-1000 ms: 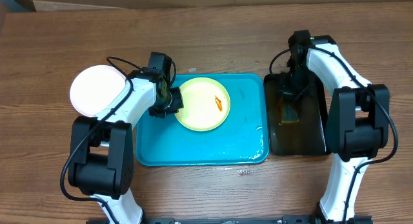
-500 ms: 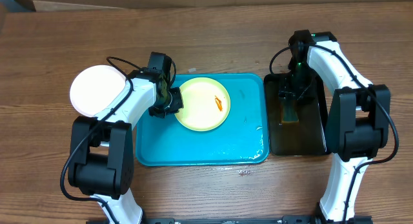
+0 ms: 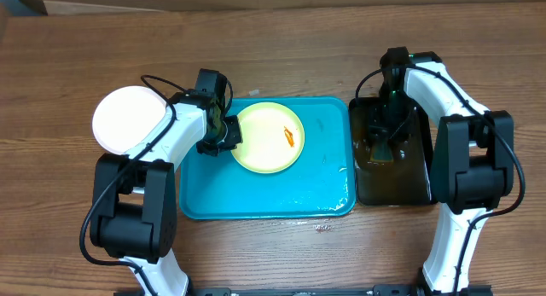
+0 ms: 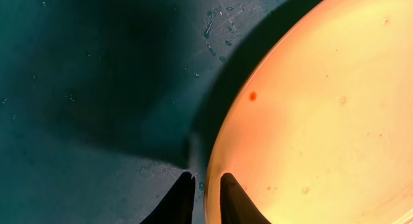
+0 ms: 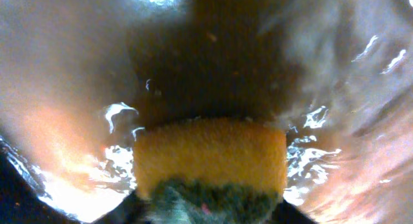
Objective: Clean dirty plates on tray and stack at the side
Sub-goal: 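Dip and squeeze the sponge in the water with the right gripper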
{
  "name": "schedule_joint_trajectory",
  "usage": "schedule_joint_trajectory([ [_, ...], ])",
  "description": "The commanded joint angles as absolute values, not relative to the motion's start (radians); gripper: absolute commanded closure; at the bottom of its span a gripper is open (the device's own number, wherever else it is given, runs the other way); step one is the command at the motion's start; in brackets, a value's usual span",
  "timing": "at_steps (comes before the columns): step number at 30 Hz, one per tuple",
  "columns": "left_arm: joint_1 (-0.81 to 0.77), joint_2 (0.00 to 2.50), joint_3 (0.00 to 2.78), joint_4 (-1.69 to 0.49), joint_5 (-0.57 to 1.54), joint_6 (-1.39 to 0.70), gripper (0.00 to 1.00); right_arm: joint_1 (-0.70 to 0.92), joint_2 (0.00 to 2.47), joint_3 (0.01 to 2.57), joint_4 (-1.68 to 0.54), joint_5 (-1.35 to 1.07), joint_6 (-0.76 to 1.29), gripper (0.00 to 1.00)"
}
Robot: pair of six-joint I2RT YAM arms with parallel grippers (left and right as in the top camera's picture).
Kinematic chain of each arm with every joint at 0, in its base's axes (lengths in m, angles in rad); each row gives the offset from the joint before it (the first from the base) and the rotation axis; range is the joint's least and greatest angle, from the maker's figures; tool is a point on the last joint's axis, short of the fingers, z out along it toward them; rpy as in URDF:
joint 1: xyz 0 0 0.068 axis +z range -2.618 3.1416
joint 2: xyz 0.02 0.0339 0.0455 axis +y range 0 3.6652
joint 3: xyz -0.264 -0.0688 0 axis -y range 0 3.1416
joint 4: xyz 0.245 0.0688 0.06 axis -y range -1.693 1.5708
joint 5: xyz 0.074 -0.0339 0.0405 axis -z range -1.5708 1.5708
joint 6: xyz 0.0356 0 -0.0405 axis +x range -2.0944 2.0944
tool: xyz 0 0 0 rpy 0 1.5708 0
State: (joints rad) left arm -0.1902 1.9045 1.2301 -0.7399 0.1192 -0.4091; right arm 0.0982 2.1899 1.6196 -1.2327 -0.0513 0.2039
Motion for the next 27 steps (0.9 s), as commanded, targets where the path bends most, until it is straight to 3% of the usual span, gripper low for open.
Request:
schedule_joint_trajectory([
  [1, -0.197, 1.910, 1.218, -0.743, 0.123, -0.389, 0.83, 0.094, 2.159, 1.652, -1.261, -0.047, 0.202, 0.48],
  [10, -0.197, 1.910, 1.218, -0.744, 0.123, -0.389, 0.83, 0.096, 2.159, 1.650, -1.359, -0.049, 0.215, 0.48],
  [12, -0.197, 1.910, 1.218, -0.744, 0.123, -0.389, 0.83, 0.096, 2.159, 1.647, -1.372, -0.063, 0.215, 0.60],
  [13, -0.197, 1.910, 1.218, -0.744, 0.123, -0.389, 0.83, 0.096, 2.159, 1.647, -1.371, -0.062, 0.215, 0.79],
  [14, -0.197, 1.910, 1.218, -0.744, 0.123, -0.389, 0.82, 0.096, 2.159, 1.647, -1.370, -0.062, 0.215, 0.91],
  [15, -0.197, 1.910, 1.218, -0.744, 0.123, -0.389, 0.82, 0.096, 2.159, 1.647, -1.370, -0.062, 0.214, 0.93],
  [16, -0.197, 1.910, 1.218, -0.744, 0.123, -0.389, 0.82, 0.096, 2.159, 1.647, -1.370, -0.062, 0.214, 0.91],
  [18, -0.197, 1.910, 1.218, -0.744, 0.123, -0.389, 0.82, 0.096, 2.159, 1.647, -1.369, -0.062, 0.214, 0.59],
  [20, -0.197, 1.910, 1.218, -0.744, 0.123, -0.389, 0.82, 0.096, 2.159, 1.647, -1.359, -0.061, 0.213, 0.47],
  [23, -0.197, 1.910, 1.218, -0.744, 0.123, -0.389, 0.82, 0.095, 2.159, 1.647, -1.321, -0.062, 0.210, 0.47],
  [27, -0.197, 1.910, 1.218, -0.744, 0.123, -0.389, 0.82, 0.095, 2.159, 1.647, -1.311, -0.062, 0.210, 0.55],
])
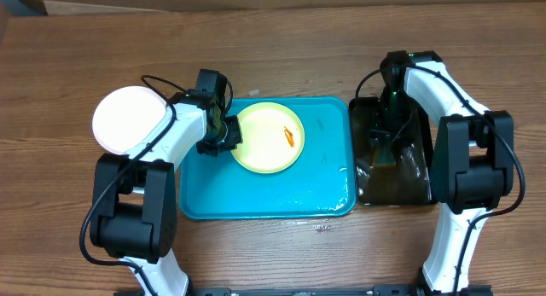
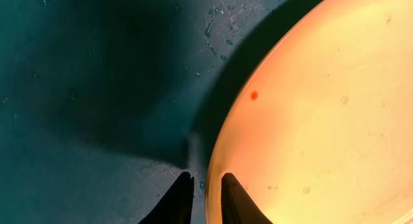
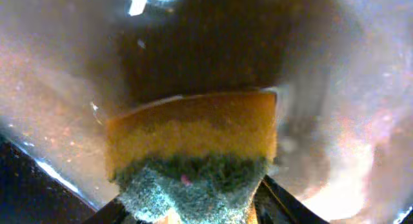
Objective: Clean dirty plates on tray and stack at the side
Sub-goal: 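Dip and squeeze the sponge in the water with the right gripper, then lift the sponge from the basin and move it toward the yellow plate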
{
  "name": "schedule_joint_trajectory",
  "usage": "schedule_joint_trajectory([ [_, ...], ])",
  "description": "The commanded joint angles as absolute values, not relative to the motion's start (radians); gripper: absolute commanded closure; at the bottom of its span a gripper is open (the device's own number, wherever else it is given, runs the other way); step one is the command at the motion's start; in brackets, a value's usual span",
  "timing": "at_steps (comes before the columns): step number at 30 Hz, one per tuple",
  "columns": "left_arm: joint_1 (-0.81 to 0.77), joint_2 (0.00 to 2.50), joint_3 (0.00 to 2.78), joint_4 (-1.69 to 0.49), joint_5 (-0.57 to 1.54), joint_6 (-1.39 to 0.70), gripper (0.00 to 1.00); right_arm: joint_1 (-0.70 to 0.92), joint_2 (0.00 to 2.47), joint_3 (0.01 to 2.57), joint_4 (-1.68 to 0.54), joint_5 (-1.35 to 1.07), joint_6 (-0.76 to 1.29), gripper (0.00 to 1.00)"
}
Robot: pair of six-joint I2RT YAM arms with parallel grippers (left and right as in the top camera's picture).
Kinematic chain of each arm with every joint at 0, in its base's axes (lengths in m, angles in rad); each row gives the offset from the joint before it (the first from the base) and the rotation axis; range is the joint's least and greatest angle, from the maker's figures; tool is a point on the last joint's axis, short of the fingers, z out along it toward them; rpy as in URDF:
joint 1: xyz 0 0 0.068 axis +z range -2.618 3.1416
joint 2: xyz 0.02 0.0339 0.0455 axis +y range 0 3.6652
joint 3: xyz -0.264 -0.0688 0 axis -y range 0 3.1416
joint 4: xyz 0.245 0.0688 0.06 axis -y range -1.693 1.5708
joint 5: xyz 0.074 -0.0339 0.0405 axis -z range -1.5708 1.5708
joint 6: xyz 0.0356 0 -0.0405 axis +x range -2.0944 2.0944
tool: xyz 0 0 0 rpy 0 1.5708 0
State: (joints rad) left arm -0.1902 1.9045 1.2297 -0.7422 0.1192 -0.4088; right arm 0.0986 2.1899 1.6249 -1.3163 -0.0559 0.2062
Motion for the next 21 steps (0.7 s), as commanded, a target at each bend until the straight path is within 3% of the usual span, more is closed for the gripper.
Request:
schedule_joint_trajectory([
  [1, -0.197, 1.910, 1.218, -0.744, 0.123, -0.389, 0.82, 0.096, 2.159, 1.647, -1.310, -0.062, 0.210, 0.59],
  [3, -0.197, 1.910, 1.218, -0.744, 0.123, -0.389, 0.82, 0.096, 2.159, 1.647, -1.307, -0.062, 0.210, 0.86],
  [4, -0.197, 1.910, 1.218, -0.744, 0.123, -0.389, 0.82, 0.096, 2.159, 1.647, -1.306, -0.062, 0.210, 0.94],
  [5, -0.197, 1.910, 1.218, -0.744, 0.123, -0.389, 0.82, 0.096, 2.159, 1.647, -1.306, -0.062, 0.210, 0.96],
  [21, -0.197, 1.910, 1.218, -0.744, 0.123, -0.389, 0.82, 0.101, 2.083, 1.721, -1.324, -0.019, 0.212, 0.96],
])
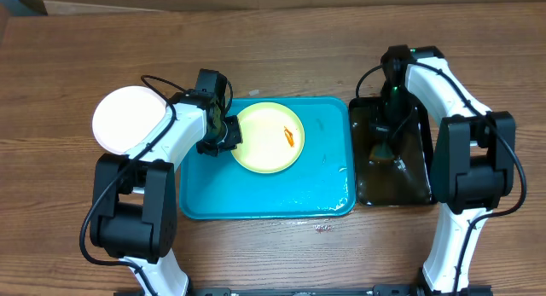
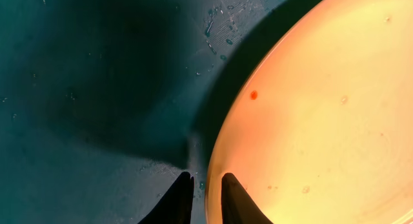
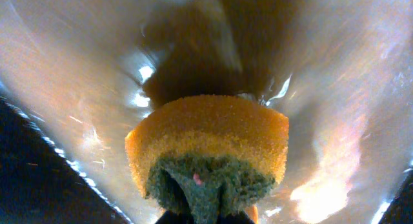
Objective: Clean dirty plates on tray and stack at the side
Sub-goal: 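Lift the sponge from the basin and move it toward the yellow plate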
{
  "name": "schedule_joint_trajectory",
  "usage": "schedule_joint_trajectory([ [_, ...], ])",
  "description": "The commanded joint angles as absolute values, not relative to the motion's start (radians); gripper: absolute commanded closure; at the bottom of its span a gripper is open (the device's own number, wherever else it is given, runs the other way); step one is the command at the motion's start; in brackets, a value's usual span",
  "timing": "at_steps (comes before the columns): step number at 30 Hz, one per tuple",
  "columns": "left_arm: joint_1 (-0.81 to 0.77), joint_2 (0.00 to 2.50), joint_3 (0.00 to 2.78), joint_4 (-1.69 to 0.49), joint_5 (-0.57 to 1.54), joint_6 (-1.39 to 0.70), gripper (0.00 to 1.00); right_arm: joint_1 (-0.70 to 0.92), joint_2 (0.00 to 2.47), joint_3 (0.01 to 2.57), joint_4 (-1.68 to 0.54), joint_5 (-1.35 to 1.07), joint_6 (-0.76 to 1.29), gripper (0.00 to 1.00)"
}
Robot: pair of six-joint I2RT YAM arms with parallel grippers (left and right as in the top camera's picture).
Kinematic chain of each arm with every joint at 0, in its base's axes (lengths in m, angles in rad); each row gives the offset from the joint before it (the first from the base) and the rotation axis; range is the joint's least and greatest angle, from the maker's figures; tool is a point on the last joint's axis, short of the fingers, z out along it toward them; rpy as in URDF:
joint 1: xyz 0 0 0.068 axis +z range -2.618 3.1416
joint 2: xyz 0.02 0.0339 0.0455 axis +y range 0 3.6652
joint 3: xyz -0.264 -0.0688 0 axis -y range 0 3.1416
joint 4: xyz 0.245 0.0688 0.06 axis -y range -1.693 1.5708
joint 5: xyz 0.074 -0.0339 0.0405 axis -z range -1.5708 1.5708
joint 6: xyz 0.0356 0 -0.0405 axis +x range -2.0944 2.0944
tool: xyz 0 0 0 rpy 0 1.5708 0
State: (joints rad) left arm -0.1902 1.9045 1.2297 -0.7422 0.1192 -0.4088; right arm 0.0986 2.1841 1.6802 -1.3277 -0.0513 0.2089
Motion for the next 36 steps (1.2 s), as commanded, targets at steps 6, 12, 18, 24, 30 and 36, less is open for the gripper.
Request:
schedule_joint_trajectory([
  [6, -0.197, 1.910, 1.218, -0.744, 0.123, -0.390, 0.78, 0.134, 1.945, 1.721, -1.313, 0.083, 0.218, 0.96],
  [12, -0.197, 1.910, 1.218, -0.739, 0.114, -0.389, 0.70, 0.146, 1.909, 1.721, -1.327, 0.112, 0.218, 0.96],
  [18, -0.197, 1.910, 1.218, -0.705, 0.089, -0.389, 0.94, 0.146, 1.909, 1.721, -1.353, 0.112, 0.218, 0.96],
  [24, -0.196, 1.910, 1.218, -0.772, 0.218, -0.405, 0.91, 0.146, 1.909, 1.721, -1.357, 0.125, 0.217, 0.96],
  [30, -0.192, 1.910, 1.219, -0.773, 0.216, -0.405, 0.66, 0.146, 1.909, 1.721, -1.354, 0.142, 0.198, 0.96],
  [36, -0.189, 1.910, 1.220, -0.771, 0.257, -0.433, 0.96, 0.154, 1.909, 1.721, -1.351, 0.142, 0.120, 0.96],
])
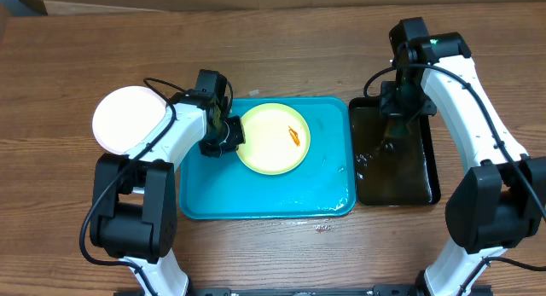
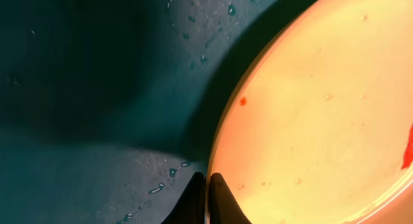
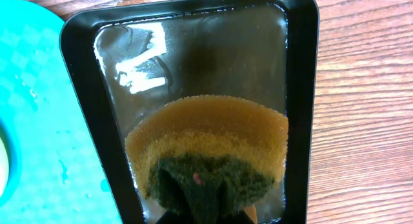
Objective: Clean dirty plates on tray and stack at the side
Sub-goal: 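Lift the sponge from the basin and move it toward the yellow plate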
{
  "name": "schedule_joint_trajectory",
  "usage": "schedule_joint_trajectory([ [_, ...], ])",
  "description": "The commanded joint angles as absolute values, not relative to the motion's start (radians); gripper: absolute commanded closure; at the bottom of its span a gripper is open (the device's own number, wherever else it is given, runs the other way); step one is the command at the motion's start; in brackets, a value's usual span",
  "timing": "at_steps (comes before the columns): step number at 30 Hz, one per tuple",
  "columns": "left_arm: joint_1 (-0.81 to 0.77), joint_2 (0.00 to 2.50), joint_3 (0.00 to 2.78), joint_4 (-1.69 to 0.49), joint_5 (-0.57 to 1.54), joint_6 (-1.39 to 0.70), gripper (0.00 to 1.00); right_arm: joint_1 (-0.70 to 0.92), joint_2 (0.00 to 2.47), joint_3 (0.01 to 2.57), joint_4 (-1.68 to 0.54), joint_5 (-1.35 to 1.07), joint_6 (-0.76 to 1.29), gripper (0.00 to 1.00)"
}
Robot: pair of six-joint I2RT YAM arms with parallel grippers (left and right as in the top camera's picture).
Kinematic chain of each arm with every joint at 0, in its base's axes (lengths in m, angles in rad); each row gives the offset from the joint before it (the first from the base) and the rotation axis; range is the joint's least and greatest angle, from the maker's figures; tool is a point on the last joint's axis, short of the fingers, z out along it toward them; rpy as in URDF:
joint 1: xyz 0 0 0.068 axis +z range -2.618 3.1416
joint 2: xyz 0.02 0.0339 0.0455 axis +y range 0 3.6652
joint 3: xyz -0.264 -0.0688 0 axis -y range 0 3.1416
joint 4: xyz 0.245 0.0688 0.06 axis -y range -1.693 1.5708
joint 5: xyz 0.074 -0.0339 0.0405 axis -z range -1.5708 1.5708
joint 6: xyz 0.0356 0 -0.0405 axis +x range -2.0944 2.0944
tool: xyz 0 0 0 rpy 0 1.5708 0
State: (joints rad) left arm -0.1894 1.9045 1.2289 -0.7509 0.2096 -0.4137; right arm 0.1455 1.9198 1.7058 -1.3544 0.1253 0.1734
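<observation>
A pale yellow plate (image 1: 271, 141) with an orange smear (image 1: 293, 136) lies on the teal tray (image 1: 256, 198). My left gripper (image 1: 223, 136) is shut on the plate's left rim. In the left wrist view the two dark fingertips (image 2: 206, 188) pinch the plate (image 2: 310, 108) at its edge, and the tray (image 2: 90, 82) beside it is wet. My right gripper (image 1: 395, 108) hangs above the black water tray (image 1: 431, 159), shut on a yellow and green sponge (image 3: 206, 143). A clean white plate (image 1: 128, 119) sits on the table at the left.
The black tray (image 3: 300, 88) holds water and stands right against the teal tray (image 3: 39, 121). Water drops lie on the teal tray's right half (image 1: 328, 159). Bare wooden table (image 1: 281, 40) runs behind and in front of both trays.
My right gripper has risen with the sponge from the water to well above the black tray. The left fingers have closed tight on the plate's rim, and the plate sits slightly further right.
The left fingers stayed astride the yellow plate's left rim with a small gap through all earlier moments. Meanwhile the right gripper held the sponge down in the black tray's water, shifting about there. Now the sponge is lifted clear and the left gripper pinches the rim.
</observation>
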Motion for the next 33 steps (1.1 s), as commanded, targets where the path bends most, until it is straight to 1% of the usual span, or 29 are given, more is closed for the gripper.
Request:
schedule_joint_trajectory([
  [1, -0.192, 1.910, 1.220, -0.786, 0.274, -0.446, 0.96, 0.159, 1.909, 1.721, -1.348, 0.142, 0.097, 0.96],
  [2, -0.193, 1.910, 1.220, -0.797, 0.284, -0.451, 0.95, 0.164, 1.909, 1.721, -1.345, 0.143, 0.078, 0.96],
  [3, -0.193, 1.910, 1.220, -0.807, 0.286, -0.451, 0.87, 0.170, 1.909, 1.721, -1.341, 0.153, 0.068, 0.96],
  [5, -0.193, 1.910, 1.220, -0.812, 0.279, -0.449, 0.63, 0.182, 1.909, 1.721, -1.338, 0.203, 0.049, 0.96],
  [6, -0.193, 1.910, 1.220, -0.805, 0.258, -0.449, 0.57, 0.189, 1.909, 1.721, -1.336, 0.225, 0.041, 0.96],
  [7, -0.193, 1.910, 1.220, -0.796, 0.238, -0.449, 0.56, 0.201, 1.909, 1.721, -1.333, 0.246, 0.027, 0.96],
  [8, -0.192, 1.910, 1.220, -0.779, 0.205, -0.449, 0.58, 0.217, 1.909, 1.721, -1.329, 0.268, 0.012, 0.96],
  [9, -0.190, 1.910, 1.220, -0.768, 0.194, -0.449, 0.67, 0.230, 1.909, 1.721, -1.327, 0.278, 0.001, 0.96],
  [11, -0.189, 1.910, 1.220, -0.754, 0.192, -0.449, 0.91, 0.253, 1.909, 1.721, -1.323, 0.282, -0.010, 0.96],
  [12, -0.189, 1.910, 1.220, -0.754, 0.192, -0.450, 0.96, 0.263, 1.909, 1.721, -1.319, 0.289, -0.010, 0.96],
  [18, -0.192, 1.910, 1.220, -0.833, 0.257, -0.450, 0.95, 0.293, 1.909, 1.721, -1.314, 0.318, -0.035, 0.96],
  [19, -0.192, 1.910, 1.220, -0.851, 0.263, -0.450, 0.91, 0.294, 1.909, 1.721, -1.314, 0.318, -0.045, 0.96],
  [21, -0.192, 1.910, 1.220, -0.873, 0.262, -0.448, 0.77, 0.294, 1.909, 1.721, -1.315, 0.318, -0.084, 0.96],
  [22, -0.192, 1.910, 1.220, -0.876, 0.256, -0.447, 0.74, 0.294, 1.909, 1.721, -1.314, 0.318, -0.104, 0.96],
  [24, -0.192, 1.910, 1.220, -0.857, 0.248, -0.434, 0.72, 0.294, 1.909, 1.721, -1.312, 0.318, -0.132, 0.96],
  [25, -0.192, 1.910, 1.220, -0.838, 0.248, -0.421, 0.75, 0.294, 1.909, 1.721, -1.308, 0.318, -0.132, 0.96],
  [27, -0.192, 1.910, 1.220, -0.810, 0.251, -0.419, 0.96, 0.294, 1.909, 1.721, -1.303, 0.310, -0.122, 0.96],
  [33, -0.197, 1.910, 1.220, -0.807, 0.260, -0.419, 0.96, 0.294, 1.909, 1.721, -1.294, 0.260, -0.112, 0.96],
])
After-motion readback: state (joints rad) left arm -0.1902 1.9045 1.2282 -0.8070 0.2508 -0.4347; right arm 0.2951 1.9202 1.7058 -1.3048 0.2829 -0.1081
